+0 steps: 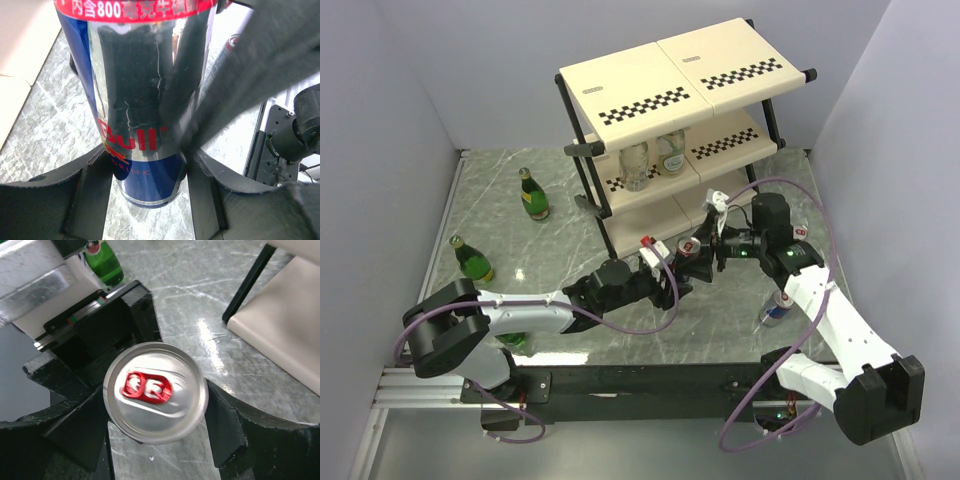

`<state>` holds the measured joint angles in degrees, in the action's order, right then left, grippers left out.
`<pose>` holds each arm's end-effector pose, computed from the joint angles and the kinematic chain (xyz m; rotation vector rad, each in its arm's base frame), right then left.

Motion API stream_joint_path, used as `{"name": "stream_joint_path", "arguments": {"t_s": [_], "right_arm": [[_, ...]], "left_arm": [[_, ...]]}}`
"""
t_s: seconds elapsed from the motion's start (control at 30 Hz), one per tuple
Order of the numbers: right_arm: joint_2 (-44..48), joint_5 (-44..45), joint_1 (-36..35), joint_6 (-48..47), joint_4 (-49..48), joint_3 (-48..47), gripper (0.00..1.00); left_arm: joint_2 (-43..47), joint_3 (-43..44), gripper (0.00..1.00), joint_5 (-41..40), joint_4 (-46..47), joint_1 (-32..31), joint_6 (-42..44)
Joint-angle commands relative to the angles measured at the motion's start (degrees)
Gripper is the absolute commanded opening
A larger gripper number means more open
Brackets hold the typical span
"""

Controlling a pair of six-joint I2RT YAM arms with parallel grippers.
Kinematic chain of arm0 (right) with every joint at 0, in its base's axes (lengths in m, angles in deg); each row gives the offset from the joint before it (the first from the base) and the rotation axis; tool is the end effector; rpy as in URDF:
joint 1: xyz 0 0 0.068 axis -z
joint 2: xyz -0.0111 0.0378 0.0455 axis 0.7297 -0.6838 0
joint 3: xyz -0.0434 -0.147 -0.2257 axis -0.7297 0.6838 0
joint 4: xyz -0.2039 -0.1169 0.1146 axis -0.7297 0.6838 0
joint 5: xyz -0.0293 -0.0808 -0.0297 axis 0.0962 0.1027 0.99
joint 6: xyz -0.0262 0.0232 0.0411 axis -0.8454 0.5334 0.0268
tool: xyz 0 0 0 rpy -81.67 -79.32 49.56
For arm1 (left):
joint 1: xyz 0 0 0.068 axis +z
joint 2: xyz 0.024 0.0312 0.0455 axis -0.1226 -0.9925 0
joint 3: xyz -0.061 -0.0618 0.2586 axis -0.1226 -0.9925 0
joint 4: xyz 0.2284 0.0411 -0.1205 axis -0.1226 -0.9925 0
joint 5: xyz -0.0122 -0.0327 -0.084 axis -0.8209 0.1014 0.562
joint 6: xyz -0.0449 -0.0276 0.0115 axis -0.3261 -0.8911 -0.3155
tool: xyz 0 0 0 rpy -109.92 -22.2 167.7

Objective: Place and organize the beverage onto the shelf
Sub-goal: Adjust the drink.

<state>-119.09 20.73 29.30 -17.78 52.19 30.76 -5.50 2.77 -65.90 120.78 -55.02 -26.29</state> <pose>0.2019 0.0958 0.3101 -1.1151 1.6438 1.0769 0.1474 -0.2803 0.2333 0.7552 1.6146 -1.0007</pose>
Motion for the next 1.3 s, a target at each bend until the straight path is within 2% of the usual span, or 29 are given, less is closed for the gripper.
{"name": "stream_joint_path", "arguments": {"t_s": [0.0,0.17,0.4,0.77,1.27], "right_arm": [[1.8,-2.6,1.9,3.3,-4.9,-1.2,0.78],[1.8,-4.2,3.2,7.1,-8.7,0.9,0.78],[4.2,-5.7,3.1,14.8,-26.0,9.8,0.78],[4.2,-4.7,2.9,24.0,-41.7,15.8,0.77],[0.5,-2.7,1.7,27.4,-45.5,17.7,0.75]], "left_arm": [[3.8,0.0,0.01,0.8,8.9,0.1,-1.8],[4.2,-0.3,0.01,0.4,10.4,0.2,-2.6],[4.8,0.7,0.01,-1.4,10.8,0.5,-3.2],[5.0,2.0,0.01,-0.7,12.6,1.1,-5.2],[6.0,3.9,0.01,-0.7,13.9,1.1,-6.2]]}}
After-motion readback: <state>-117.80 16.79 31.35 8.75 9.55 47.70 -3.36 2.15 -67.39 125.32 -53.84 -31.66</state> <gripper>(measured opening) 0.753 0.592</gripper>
